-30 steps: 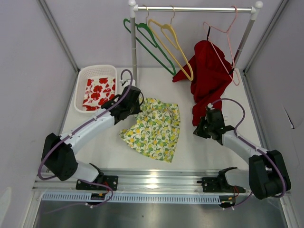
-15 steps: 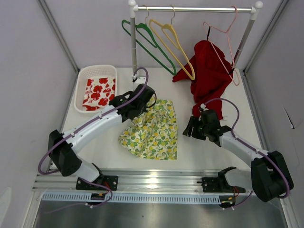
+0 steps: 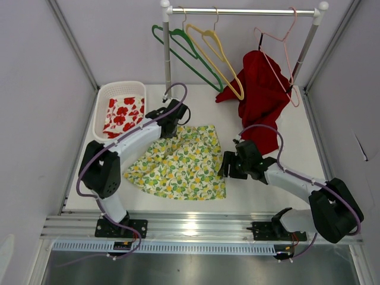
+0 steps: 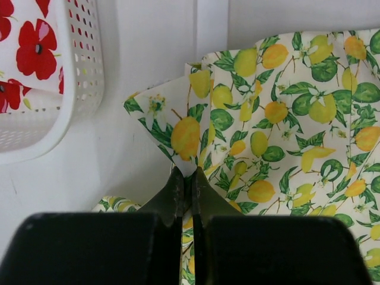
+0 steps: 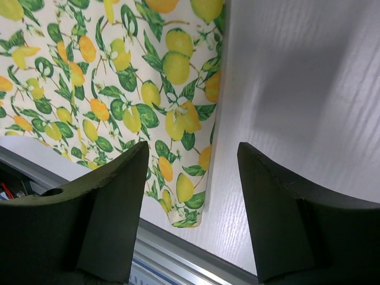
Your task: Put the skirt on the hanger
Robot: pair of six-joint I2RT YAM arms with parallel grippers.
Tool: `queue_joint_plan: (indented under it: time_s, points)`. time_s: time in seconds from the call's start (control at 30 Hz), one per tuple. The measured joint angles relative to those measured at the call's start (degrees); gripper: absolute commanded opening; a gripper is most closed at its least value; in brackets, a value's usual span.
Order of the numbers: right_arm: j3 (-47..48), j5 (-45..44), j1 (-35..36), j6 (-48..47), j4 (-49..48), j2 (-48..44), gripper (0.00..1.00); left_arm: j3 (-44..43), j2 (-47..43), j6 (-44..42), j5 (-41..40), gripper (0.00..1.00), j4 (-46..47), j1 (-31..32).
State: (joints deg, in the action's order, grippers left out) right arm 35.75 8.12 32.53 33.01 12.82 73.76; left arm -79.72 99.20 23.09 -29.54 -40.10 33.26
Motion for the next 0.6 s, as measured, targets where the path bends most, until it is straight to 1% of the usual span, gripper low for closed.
queue_joint_plan:
  time_s: [0.13, 0.2, 0.23, 0.3, 0.33, 0.4, 0.43, 0.47, 0.53, 0.6]
  points:
    - [-0.81, -0.24, 1.60, 0.46, -0.02, 0.74, 0.67, -0.02, 0.57, -0.90, 1.09, 0.00, 0.17, 0.00]
    - [-1.03, -0.44, 1.77, 0.42, 0.04, 1.09, 0.56, -0.02, 0.55, -1.20, 1.53, 0.00, 0.37, 0.00]
    - [-1.03, -0.63, 1.75, 0.50, 0.07, 1.38, 0.43, 0.07, 0.55, -1.22, 1.79, 0.00, 0.42, 0.00]
    - [-0.96, -0.83, 1.75, 0.33, -0.07, 2.21, 0.32, 1.01, -0.02, -1.18, 2.75, 0.00, 1.29, 0.00]
    - [-0.90, -0.98, 1.75, 0.39, 0.04, 2.73, 0.20, 2.21, -0.72, -1.14, 3.23, 0.00, 2.27, 0.00]
    - [-0.74, -1.29, 1.75, 0.15, 0.22, 3.80, 0.12, 5.11, -2.62, -1.11, 4.26, 0.00, 2.93, 0.00]
    - [-0.74, -1.49, 1.75, 0.13, 0.59, 4.02, 0.03, 6.73, -3.74, -1.09, 4.68, 0.00, 3.08, 0.00]
    - [-0.74, -1.70, 1.70, -0.13, 1.16, 3.96, 0.00, 7.91, -4.59, -1.09, 4.94, 0.00, 3.17, 0.00]
    - [-0.83, -1.95, 1.46, -0.07, 2.43, 2.97, 0.00, 10.64, -6.54, -0.85, 5.97, 0.00, 3.80, 0.00]
    - [-1.60, -2.56, 1.07, -0.02, 4.17, -0.15, 0.00, 13.77, -8.72, -0.48, 7.26, 0.00, 4.83, 0.00]
